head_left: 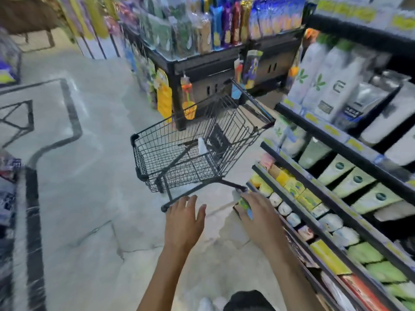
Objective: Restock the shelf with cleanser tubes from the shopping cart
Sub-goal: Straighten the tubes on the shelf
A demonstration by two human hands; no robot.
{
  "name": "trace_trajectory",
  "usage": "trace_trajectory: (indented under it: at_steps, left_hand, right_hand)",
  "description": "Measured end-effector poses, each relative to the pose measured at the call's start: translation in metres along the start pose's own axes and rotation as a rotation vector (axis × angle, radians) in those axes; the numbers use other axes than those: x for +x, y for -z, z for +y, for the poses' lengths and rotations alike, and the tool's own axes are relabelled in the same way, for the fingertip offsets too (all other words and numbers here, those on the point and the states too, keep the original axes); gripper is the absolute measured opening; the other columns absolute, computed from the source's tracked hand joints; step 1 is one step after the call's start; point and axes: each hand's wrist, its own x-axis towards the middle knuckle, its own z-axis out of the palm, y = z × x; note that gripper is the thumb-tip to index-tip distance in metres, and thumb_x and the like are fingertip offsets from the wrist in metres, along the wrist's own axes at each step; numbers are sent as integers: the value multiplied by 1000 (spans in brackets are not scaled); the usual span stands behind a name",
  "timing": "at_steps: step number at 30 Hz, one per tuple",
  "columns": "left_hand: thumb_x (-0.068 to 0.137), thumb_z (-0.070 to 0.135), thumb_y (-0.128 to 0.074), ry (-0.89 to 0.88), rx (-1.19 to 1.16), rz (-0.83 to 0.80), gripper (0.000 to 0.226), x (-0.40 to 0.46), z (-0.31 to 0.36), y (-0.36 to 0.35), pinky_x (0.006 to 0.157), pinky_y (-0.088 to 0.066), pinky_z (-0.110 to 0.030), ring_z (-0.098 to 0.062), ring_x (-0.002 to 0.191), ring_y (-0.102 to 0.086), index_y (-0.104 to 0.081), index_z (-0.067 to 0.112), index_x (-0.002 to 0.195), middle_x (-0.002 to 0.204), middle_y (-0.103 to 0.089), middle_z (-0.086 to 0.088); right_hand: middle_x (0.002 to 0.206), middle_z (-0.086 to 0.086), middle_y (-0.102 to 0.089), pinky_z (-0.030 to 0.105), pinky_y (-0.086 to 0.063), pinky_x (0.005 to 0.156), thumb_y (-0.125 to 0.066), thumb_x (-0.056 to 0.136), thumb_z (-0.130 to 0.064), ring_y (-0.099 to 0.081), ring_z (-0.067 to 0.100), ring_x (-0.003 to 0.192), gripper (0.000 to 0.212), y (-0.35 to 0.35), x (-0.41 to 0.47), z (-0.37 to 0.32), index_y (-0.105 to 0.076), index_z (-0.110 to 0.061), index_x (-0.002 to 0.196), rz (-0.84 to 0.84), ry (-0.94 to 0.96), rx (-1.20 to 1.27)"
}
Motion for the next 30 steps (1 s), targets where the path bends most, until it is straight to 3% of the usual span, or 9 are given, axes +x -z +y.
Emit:
trace_trajectory:
  at_steps: [9,24,30]
  left_hand:
    - [103,52,-44,68,-48,-36,44,83,-29,-15,94,-50,-46,-25,107,-63,-59,23,132,120,-66,0]
    - [105,50,-44,153,-49,-234,51,284,-28,-49,106,-46,-50,-31,128,-55,-53,18,144,139,-59,-8]
    - [106,48,-45,181,-68,-320,48,351,-39,-76,99,-49,-46,-31,122,-57,-53,17,141,133,-60,-7]
  right_hand:
    - [133,-1,-60,43,-46,107,-58,102,-36,-50,22,130,37,-38,102,-9,-63,-16,133,-42,46,36]
    - [148,1,-51,42,-42,113,-51,106,-40,-40,21,142,44,-63,328,1,-55,-20,145,-222,0,34]
    - [151,3,-48,44,-44,110,-50,106,-41,-41,23,140,45,-75,412,6,-52,-21,147,-257,-68,-12]
